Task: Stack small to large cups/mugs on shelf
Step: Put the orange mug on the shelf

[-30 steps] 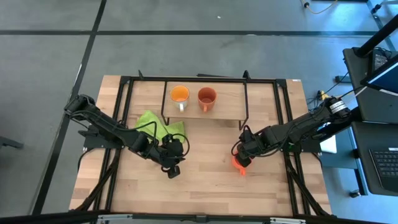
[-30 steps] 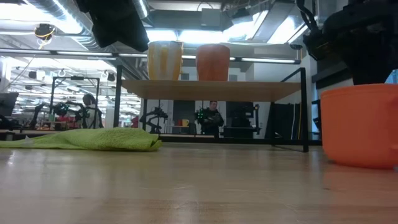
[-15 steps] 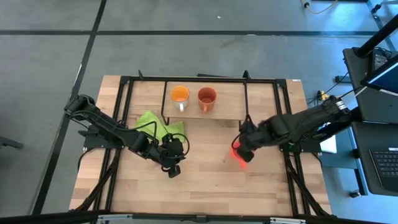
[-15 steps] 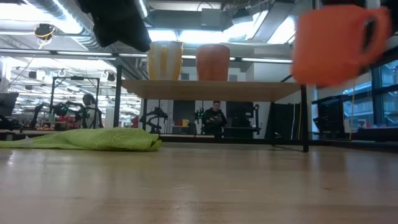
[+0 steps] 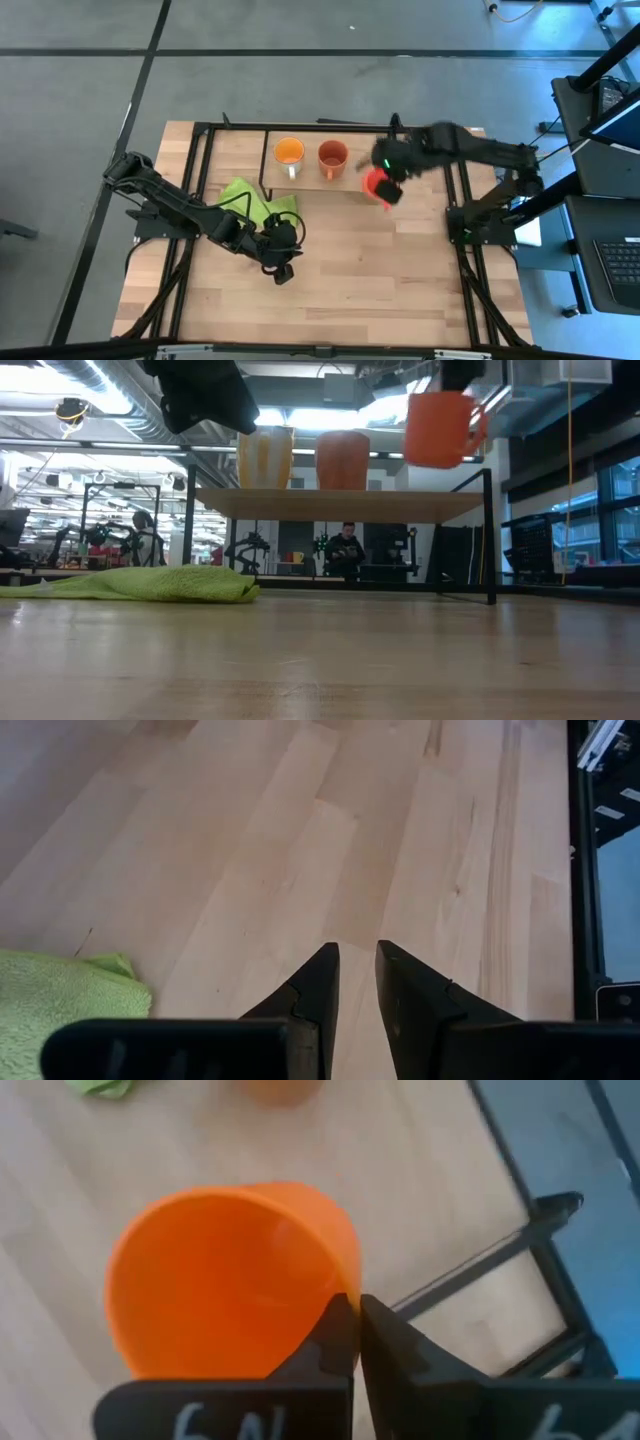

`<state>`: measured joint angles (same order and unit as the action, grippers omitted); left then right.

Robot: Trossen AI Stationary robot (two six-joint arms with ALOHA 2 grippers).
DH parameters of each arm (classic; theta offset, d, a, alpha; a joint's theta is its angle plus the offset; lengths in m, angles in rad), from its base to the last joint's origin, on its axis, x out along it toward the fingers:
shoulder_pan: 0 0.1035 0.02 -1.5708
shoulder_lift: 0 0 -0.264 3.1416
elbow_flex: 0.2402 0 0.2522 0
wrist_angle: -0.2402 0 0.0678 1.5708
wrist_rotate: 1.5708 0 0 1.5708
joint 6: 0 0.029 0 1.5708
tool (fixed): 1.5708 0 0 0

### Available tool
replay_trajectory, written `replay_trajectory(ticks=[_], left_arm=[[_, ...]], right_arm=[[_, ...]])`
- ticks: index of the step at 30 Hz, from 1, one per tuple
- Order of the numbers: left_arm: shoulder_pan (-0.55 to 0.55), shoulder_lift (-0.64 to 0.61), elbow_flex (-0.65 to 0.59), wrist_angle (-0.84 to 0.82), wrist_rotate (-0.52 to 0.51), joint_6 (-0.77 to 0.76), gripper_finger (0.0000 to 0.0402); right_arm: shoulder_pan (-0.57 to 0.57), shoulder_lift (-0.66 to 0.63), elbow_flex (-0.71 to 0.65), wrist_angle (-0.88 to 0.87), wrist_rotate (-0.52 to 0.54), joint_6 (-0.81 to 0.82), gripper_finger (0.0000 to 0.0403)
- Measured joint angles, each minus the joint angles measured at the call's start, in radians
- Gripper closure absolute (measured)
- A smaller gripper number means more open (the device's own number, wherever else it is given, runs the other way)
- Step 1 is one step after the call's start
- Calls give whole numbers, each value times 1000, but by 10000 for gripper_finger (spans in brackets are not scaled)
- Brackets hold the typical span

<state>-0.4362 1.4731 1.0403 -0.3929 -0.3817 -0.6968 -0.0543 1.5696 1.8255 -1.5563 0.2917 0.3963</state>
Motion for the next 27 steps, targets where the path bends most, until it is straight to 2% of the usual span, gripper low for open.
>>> replay_trajectory(ticks=[5,8,12,22,27], left_arm=[[0,0,0,0,0,-13,337],[0,0,0,0,0,-31,337],[0,0,0,0,1,-38,337],[0,0,0,-12,1,-56,337],[8,0,0,-19,1,-53,337]], right_arm=[[-185,90,115,-10,-94,-191,392],[-279,138,165,-12,-191,-245,391],[-366,179,167,-13,-275,-272,390],[-431,223,116,-13,-318,-351,389],[-446,223,115,-16,-334,-262,388]])
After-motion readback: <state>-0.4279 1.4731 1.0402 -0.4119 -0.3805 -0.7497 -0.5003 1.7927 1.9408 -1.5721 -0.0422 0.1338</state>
